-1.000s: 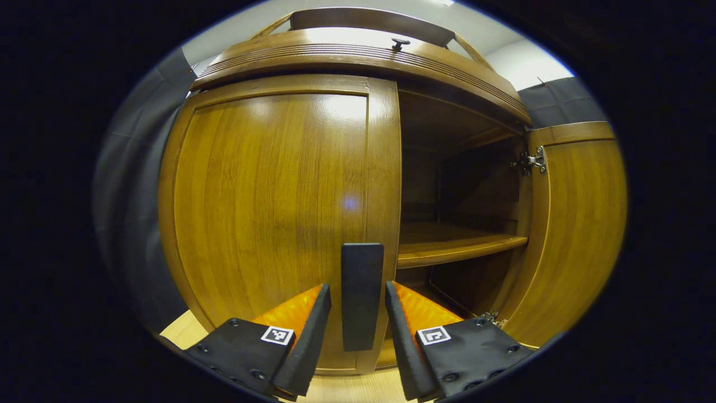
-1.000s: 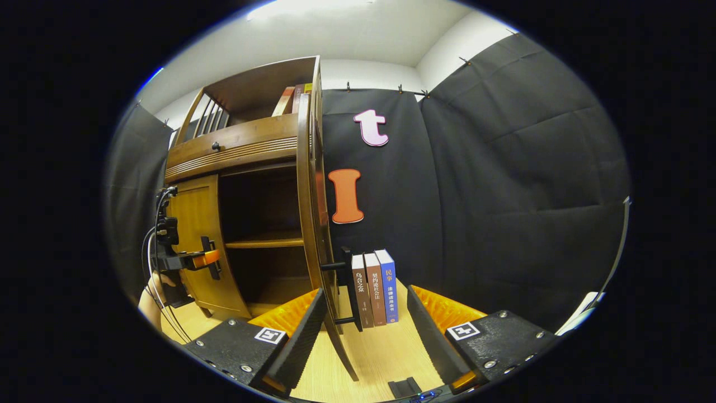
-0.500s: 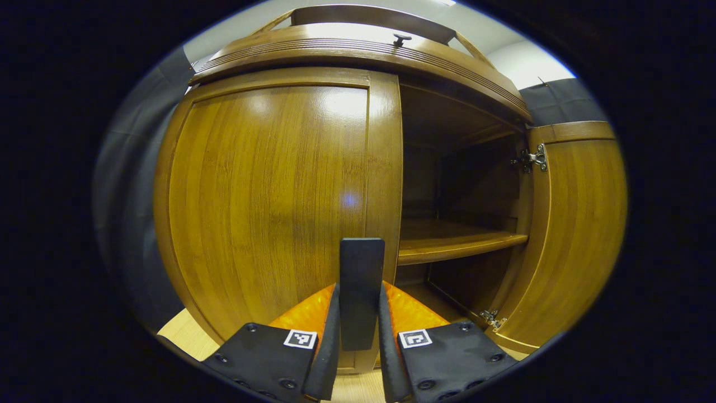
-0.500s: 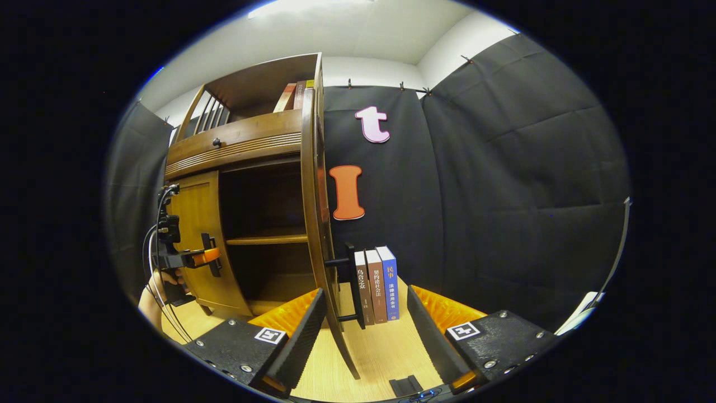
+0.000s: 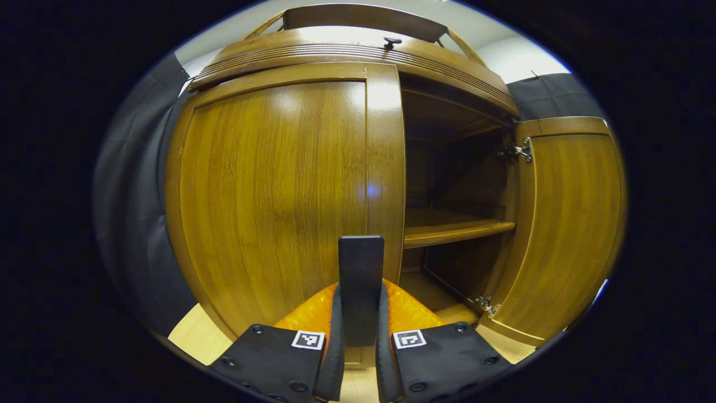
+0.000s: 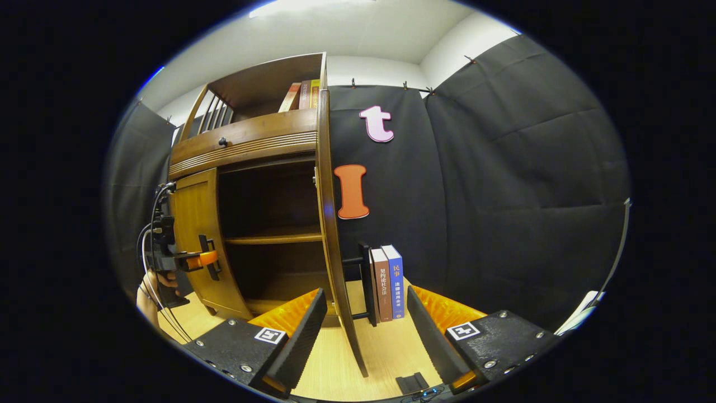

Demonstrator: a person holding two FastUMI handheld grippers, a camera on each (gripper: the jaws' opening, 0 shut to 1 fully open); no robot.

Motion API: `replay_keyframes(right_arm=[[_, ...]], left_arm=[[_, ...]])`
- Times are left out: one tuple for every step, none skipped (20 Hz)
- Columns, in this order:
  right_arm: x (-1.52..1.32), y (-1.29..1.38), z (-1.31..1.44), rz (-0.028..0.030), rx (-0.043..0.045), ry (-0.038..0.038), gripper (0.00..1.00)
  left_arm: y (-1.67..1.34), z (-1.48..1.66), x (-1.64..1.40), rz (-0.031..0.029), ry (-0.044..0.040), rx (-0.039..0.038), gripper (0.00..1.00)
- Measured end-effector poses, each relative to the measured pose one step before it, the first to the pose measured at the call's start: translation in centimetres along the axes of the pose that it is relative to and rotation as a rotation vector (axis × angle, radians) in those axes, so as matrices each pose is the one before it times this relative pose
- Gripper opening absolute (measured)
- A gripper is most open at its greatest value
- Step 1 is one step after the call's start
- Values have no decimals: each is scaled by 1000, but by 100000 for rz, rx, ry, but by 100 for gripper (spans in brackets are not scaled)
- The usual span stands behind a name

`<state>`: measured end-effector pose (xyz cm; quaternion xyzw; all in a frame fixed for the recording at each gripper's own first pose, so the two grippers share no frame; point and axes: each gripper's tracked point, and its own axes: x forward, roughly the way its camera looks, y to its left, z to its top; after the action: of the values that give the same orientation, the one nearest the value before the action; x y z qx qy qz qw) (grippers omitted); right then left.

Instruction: Open the right door of the double-door shoe cabinet with the right hand, and open the left door with the left hand.

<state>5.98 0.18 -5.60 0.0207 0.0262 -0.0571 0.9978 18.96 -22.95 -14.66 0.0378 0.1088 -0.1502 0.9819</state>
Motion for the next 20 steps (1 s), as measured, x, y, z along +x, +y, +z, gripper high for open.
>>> replay_keyframes(right_arm=[[-103,412,129,408,243,-49,100],[-102,252,-2,257,-158,73,100],[-61,347,9,183,-249,-3,100],[-115,331,34,365,-237,-20,89],[-124,420,71,523,-160,-152,100],[-74,419,63,612,-148,-134,100],[-153,406,103,541,-175,-113,100],[-161,347,117,499,-152,-180,100],[-20,401,166,543,-129,-158,100],[-89,347,40,617,-221,-146,100],[-53,319,70,474,-246,-66,100],[-99,336,-72,566,-278,109,100],[-46,343,-15,455,-211,116,100],[-70,368,2,489,-175,119,100],[-49,402,-21,523,-15,72,100],[-134,343,10,656,-33,-46,100],[62,328,40,532,-121,-10,100],[-26,330,-7,436,-208,7,89],[-92,225,2,301,-197,91,89],[0,252,-12,381,-140,72,100]], left_arm=[[47,-23,-734,-683,18,-107,31],[107,-62,-758,-721,160,-294,31],[140,8,-710,-733,344,-109,30],[114,-69,-845,-614,21,-20,30],[65,-28,-831,-438,23,499,30],[87,10,-810,-269,-174,186,30],[211,-108,-784,-200,-90,33,30],[156,1,-740,-295,-60,7,31],[207,-74,-737,-257,-101,-95,31],[216,-29,-627,-172,-193,-152,31],[206,117,-574,-75,4,-140,31],[302,-153,-629,-41,36,-215,31],[319,-30,-795,-82,16,-502,31],[273,38,-630,-136,-134,-655,31],[182,-5,-489,-298,-238,-372,31],[196,13,-421,-344,-578,-467,31],[160,6,-297,-460,-445,-471,31],[248,92,-489,-422,-218,8,31],[287,-22,-529,90,172,175,31],[194,87,-476,331,80,503,31]])
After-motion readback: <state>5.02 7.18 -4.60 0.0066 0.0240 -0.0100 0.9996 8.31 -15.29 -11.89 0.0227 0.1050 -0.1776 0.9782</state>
